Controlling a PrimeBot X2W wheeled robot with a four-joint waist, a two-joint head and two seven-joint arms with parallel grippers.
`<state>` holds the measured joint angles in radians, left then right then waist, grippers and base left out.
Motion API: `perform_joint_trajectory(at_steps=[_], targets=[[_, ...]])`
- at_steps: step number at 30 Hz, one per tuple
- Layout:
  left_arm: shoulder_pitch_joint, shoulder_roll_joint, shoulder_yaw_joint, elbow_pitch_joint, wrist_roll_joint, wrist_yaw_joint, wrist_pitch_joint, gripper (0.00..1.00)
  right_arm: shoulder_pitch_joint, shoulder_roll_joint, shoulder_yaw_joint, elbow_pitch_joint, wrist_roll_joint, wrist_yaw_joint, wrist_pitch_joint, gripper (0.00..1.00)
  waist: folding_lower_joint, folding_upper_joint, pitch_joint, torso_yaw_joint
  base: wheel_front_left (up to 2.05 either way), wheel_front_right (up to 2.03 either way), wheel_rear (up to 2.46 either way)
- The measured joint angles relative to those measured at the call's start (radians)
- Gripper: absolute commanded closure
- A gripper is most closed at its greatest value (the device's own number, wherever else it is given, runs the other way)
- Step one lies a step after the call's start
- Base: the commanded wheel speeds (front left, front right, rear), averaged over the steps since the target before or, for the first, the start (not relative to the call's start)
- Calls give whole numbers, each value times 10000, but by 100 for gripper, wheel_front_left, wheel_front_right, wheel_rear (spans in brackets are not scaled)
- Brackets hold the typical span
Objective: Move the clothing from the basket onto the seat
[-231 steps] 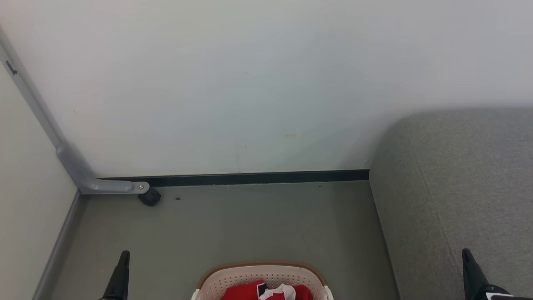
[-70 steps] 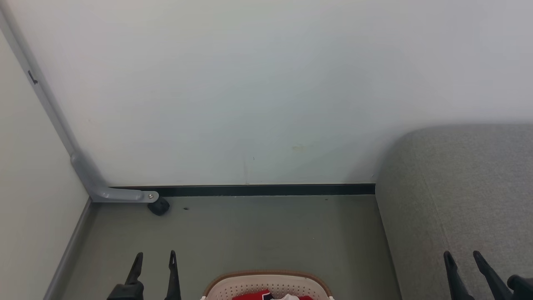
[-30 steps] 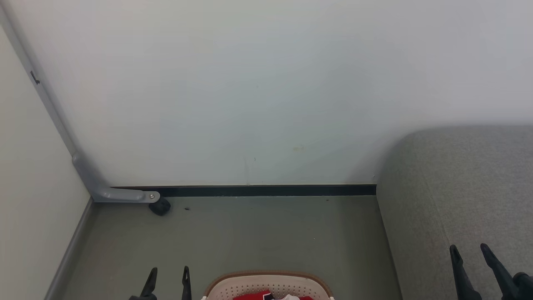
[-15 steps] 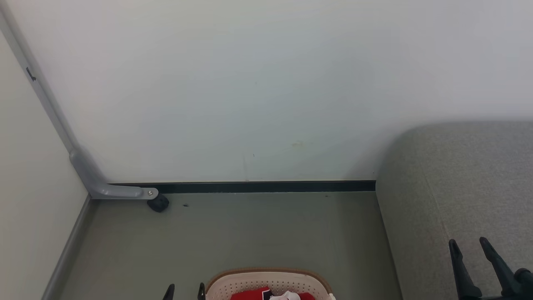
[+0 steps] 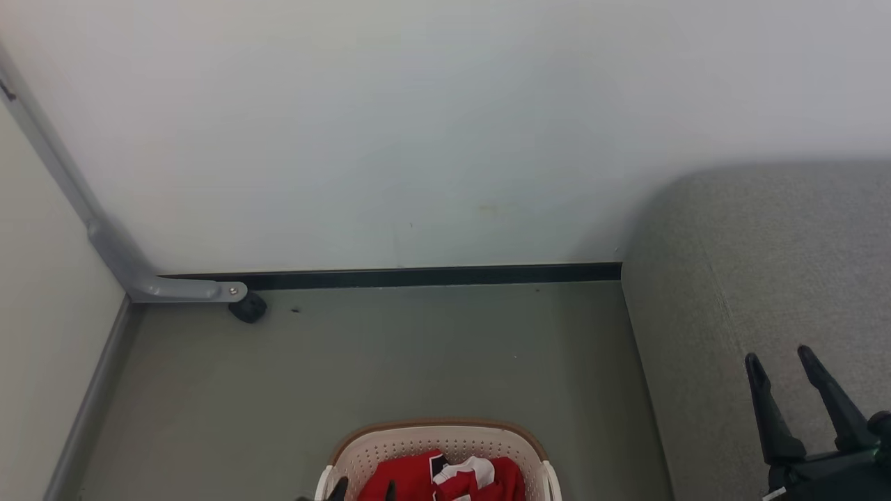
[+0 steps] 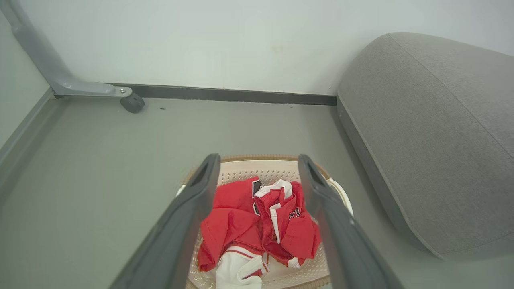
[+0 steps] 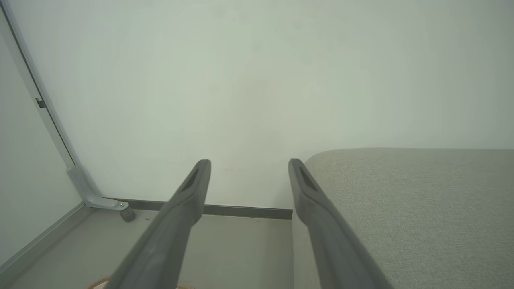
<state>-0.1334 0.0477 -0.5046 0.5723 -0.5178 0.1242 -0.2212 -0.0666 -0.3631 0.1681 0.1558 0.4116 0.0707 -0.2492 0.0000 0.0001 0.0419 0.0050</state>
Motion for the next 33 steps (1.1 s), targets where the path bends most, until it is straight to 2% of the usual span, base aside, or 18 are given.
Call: perform_joint_trajectory(at_steps=[16, 24, 33], targets=[[-1737, -6, -2330, 754, -2176, 0, 96, 0, -874, -569, -324, -1321, 40, 353, -4, 0, 1, 1, 1421, -412, 0, 0, 0], [-2875, -4, -3352, 1248, -3430, 0, 96, 0, -1449, -788, -571, -1975, 552, 449, -33, 0, 2, 1, 2401, -773, 0, 0, 0], [-3751, 0, -4163, 1685, -4332, 2, 186, 0, -1603, -1068, -792, -2464, 1070, 525, -46, 0, 2, 1, 3365, -1110, 0, 0, 0]])
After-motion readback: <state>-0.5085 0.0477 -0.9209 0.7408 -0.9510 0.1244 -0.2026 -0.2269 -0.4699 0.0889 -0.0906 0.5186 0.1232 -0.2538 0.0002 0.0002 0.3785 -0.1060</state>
